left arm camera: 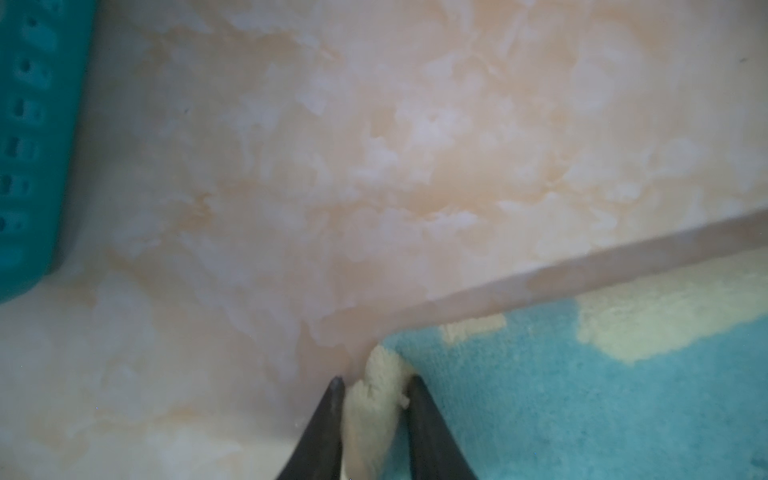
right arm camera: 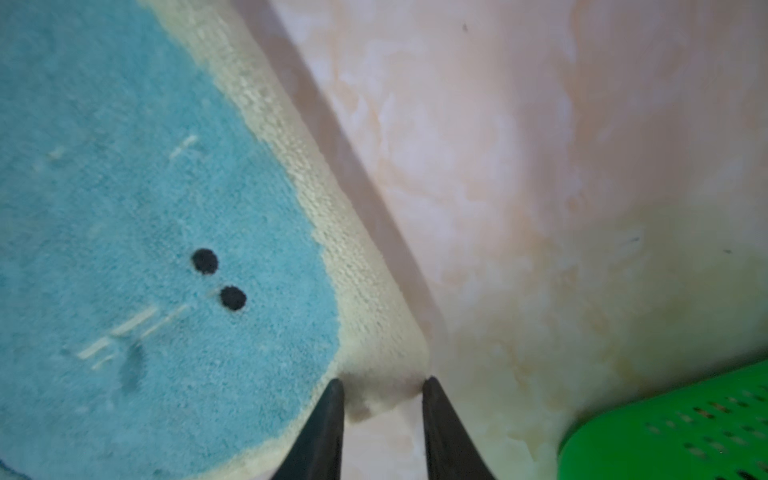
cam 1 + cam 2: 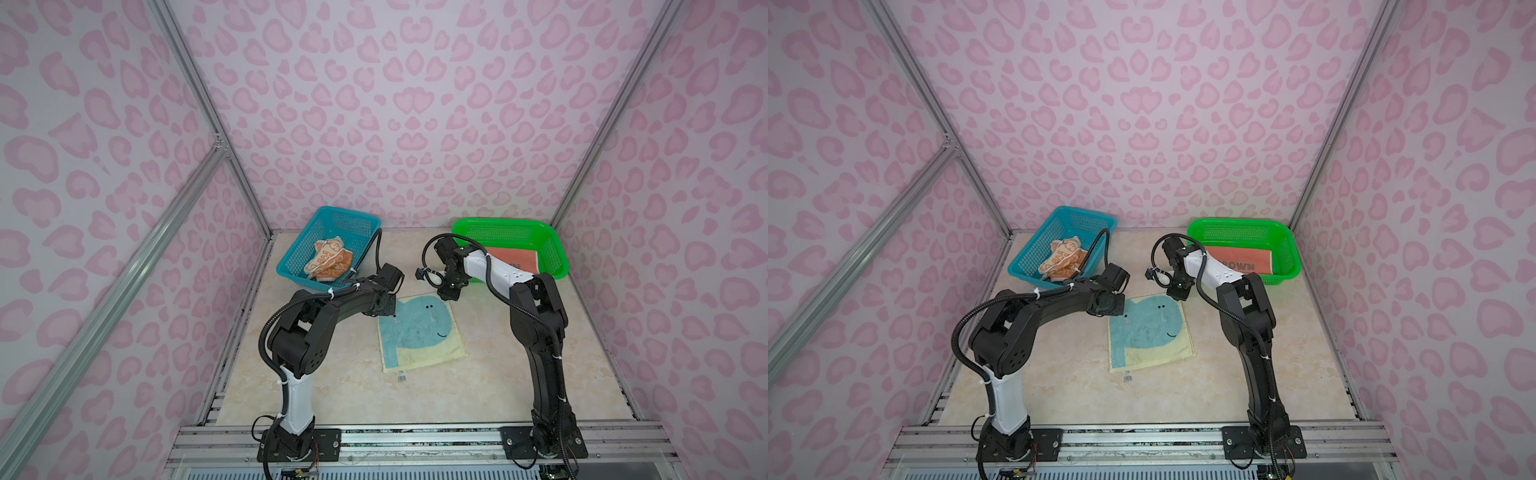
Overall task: Fold and stack the towels
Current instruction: 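Grasp the far corners of the folded whale towel with both grippers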
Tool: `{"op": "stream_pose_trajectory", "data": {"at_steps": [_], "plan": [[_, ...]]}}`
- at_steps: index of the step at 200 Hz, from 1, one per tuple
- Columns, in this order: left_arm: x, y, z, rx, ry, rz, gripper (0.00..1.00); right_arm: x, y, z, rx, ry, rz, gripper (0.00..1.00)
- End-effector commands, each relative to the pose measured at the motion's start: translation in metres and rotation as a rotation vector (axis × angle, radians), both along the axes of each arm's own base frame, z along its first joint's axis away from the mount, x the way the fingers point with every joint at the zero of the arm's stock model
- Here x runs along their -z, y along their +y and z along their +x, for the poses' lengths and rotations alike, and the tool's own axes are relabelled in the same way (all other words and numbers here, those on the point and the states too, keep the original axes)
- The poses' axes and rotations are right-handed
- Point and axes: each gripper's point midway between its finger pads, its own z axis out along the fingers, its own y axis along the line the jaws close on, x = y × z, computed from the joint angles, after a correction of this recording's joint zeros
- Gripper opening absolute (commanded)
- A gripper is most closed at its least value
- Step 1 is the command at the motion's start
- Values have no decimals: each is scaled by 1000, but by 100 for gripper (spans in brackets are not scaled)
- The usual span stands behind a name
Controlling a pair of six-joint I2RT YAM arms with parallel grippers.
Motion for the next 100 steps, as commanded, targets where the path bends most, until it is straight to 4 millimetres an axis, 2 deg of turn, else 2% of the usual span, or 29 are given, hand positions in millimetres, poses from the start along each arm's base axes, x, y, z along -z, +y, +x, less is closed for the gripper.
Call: {"op": "stream_pose_trajectory", "data": {"at_steps": [1,35,69,100], "plan": [[7,10,-14,4,59,40,29,8,1,-2,-20,24,-19,34],[7,8,-14,10,63,37,30,7,6,6,-40,-4,-8,37],[6,8,-14,15,61,41,31,-2,13,8,-75,-14,29,39],[5,8,-14,16,59,38,31,2,12,7,-100,23,-4,39]]}}
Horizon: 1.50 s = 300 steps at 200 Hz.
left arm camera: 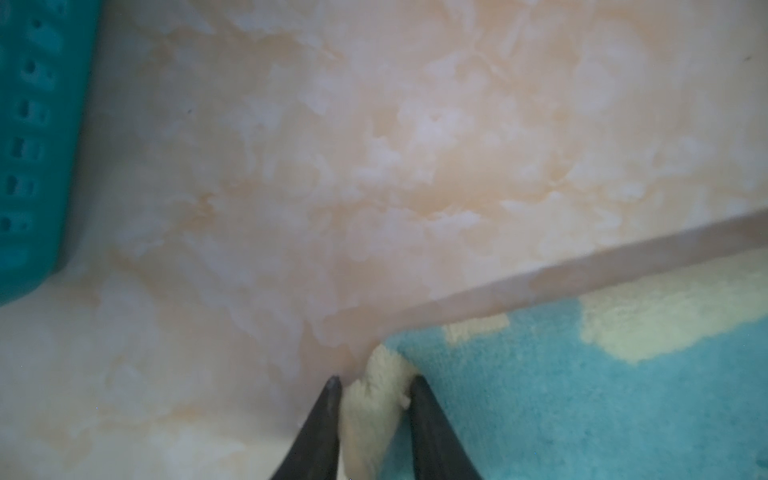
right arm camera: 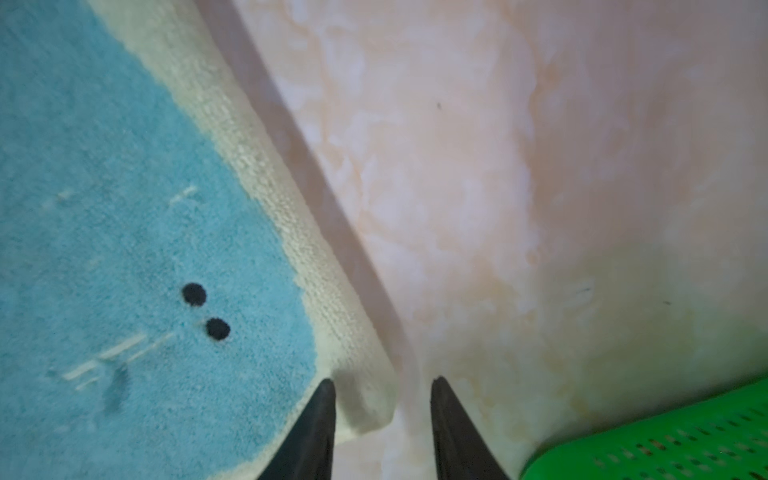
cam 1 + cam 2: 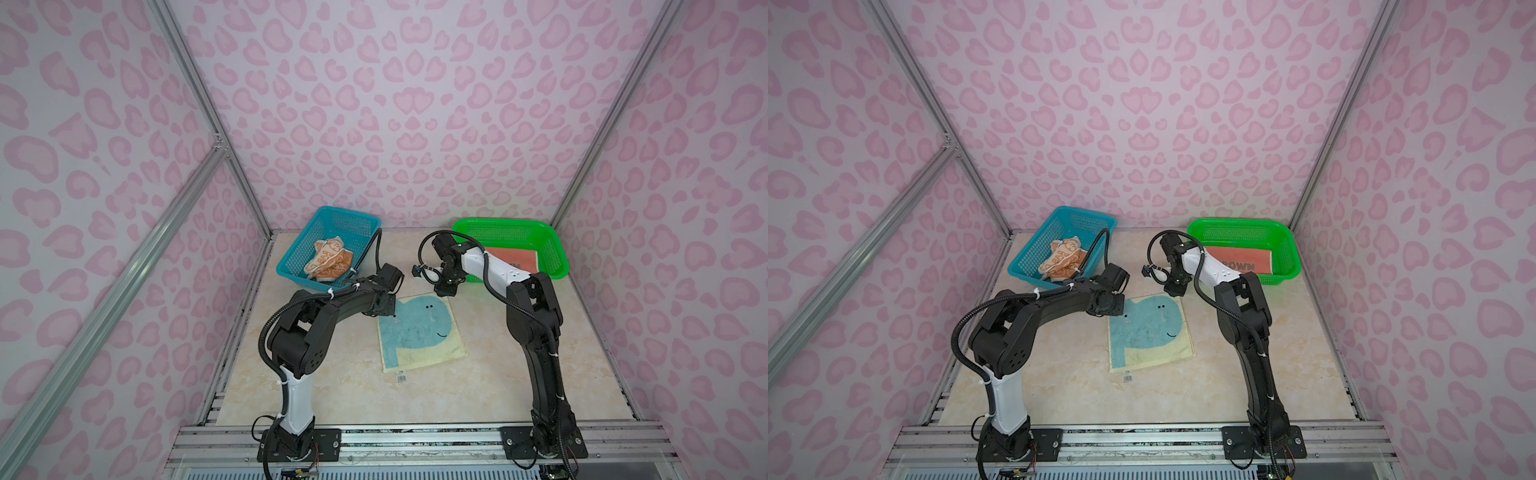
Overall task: Fold and stack the towels
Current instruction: 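Grasp the far corners of the folded whale towel with both grippers, then fold the far edge toward the robot over the towel with both grippers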
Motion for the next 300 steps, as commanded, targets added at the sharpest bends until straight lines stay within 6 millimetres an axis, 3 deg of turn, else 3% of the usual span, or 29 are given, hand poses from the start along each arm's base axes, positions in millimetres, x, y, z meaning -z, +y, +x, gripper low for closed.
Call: {"op": "stream_pose_trajectory", "data": {"at_steps": [1,15,67,95,115,140,167,190,214,220,254,300], "plan": [[5,8,-13,12,59,37,31,9,-4,-7,-30,51,-36,39],[5,9,-14,11,60,38,31,23,-9,-10,-41,77,-68,38],[5,8,-14,21,58,36,31,37,-16,-15,-60,125,-109,37],[9,4,-16,39,69,17,25,47,-18,-20,-69,170,-130,33],[12,0,-17,49,76,-2,17,51,-19,-25,-83,201,-133,27],[16,-2,-18,57,88,-8,3,53,-18,-30,-92,226,-123,11],[15,-2,-16,56,83,-7,2,51,-15,-27,-93,210,-105,0],[6,1,-11,45,35,0,2,42,-11,-12,-63,120,-68,0],[-18,5,-4,34,-71,-16,2,26,-5,1,-25,31,-3,0],[-25,5,-3,35,-99,-26,2,10,-2,6,-19,-16,28,0],[-60,5,3,54,-227,-68,2,-26,6,14,12,-153,143,0],[-82,13,3,73,-329,-59,2,-64,14,19,27,-281,266,0]]}}
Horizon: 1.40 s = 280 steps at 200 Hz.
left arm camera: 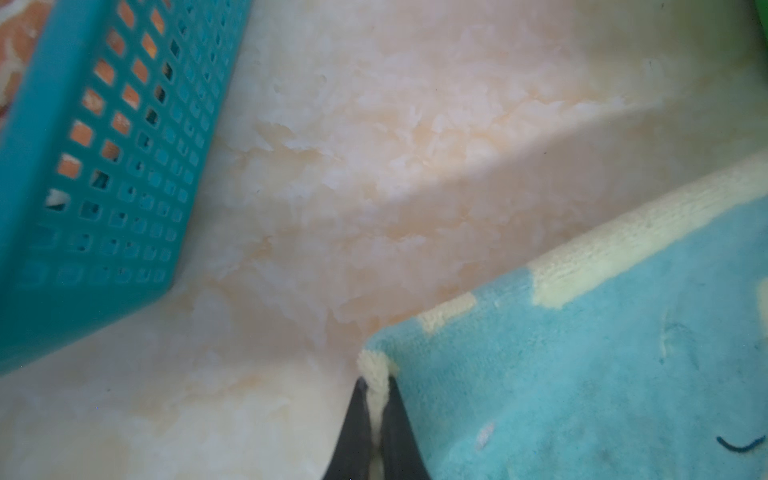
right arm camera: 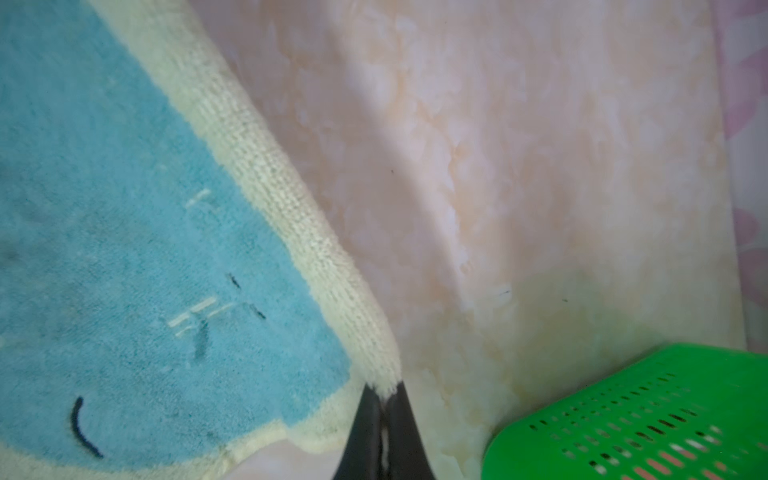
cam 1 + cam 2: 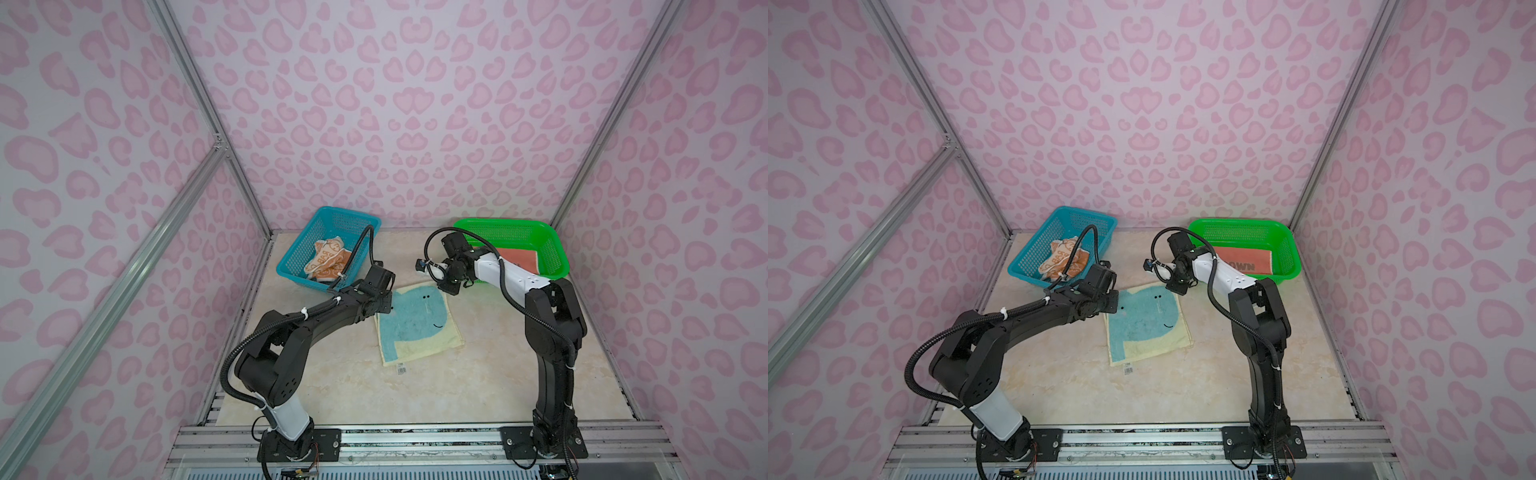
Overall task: Fold and stack the towels
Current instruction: 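Fold the far edge toward the robot over the towel with both grippers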
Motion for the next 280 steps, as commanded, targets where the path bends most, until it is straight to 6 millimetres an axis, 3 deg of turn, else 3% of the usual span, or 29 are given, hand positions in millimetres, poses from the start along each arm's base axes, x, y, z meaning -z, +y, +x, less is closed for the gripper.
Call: {"op": "stream_pose_trajectory", "data": {"at_steps": [1,5,57,158,280], "plan": [[-17,8,7,-8,-95,24,2,-22,9,17,27,-101,85,0],[-17,10,6,-10,-105,24,2,-13,6,12,31,-85,79,0],[-41,8,-5,31,-203,-24,2,-20,-1,-1,46,-115,102,0],[-52,1,-53,86,-293,62,2,-26,-28,-57,59,-85,109,0],[-17,-18,-114,150,-233,91,2,-5,-50,-138,105,74,16,0]]}}
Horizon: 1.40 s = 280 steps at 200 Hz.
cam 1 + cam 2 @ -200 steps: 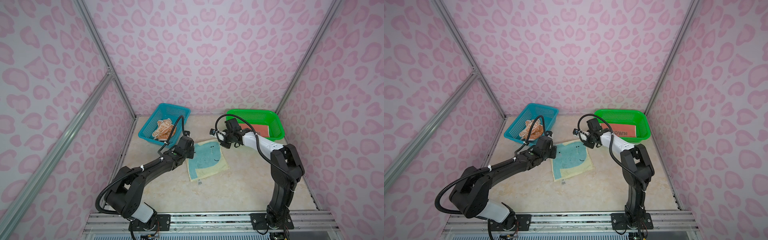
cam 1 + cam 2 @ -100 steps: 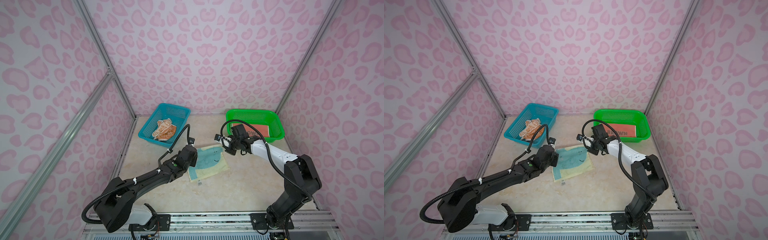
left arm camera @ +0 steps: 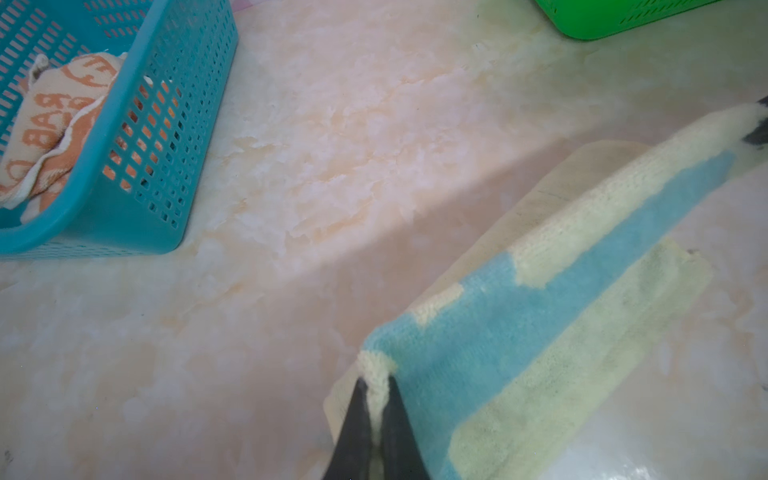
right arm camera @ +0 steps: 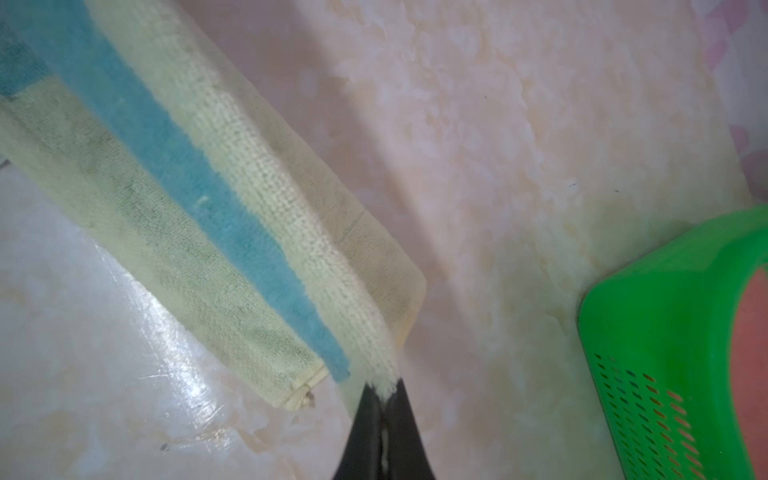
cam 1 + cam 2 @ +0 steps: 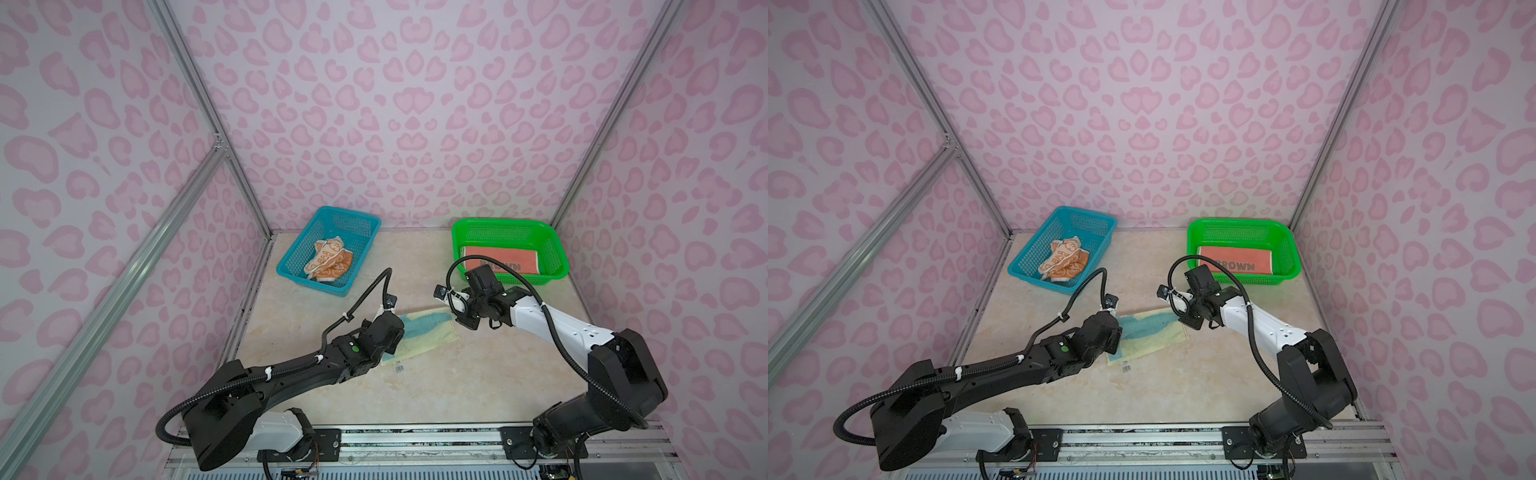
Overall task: Fold and stack the towels
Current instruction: 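Fold the far edge toward the robot over the towel with both grippers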
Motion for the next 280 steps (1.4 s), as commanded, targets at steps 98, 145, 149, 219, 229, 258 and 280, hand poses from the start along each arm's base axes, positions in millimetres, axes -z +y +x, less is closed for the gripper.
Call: {"op": "stream_pose_trajectory", "data": {"at_steps": [98,145,149,219,229,258,280], "plan": [[37,6,-24,-41,-35,139,13,56,-9,-74,-12,273,-206,17],[31,9,-39,-16,-56,123,45,53,-12,-95,-32,321,-241,29],[31,9,-40,-14,-60,122,46,53,-12,-97,-36,322,-243,29],[4,23,-61,-44,-167,117,49,4,-5,-69,113,87,-106,30],[-3,24,-62,-47,-180,90,50,-6,1,-62,168,65,-41,31],[-26,28,-61,-68,-223,3,63,-17,14,-50,346,112,122,34],[-30,29,-59,-70,-194,-40,70,-10,14,-44,463,231,180,34]]}}
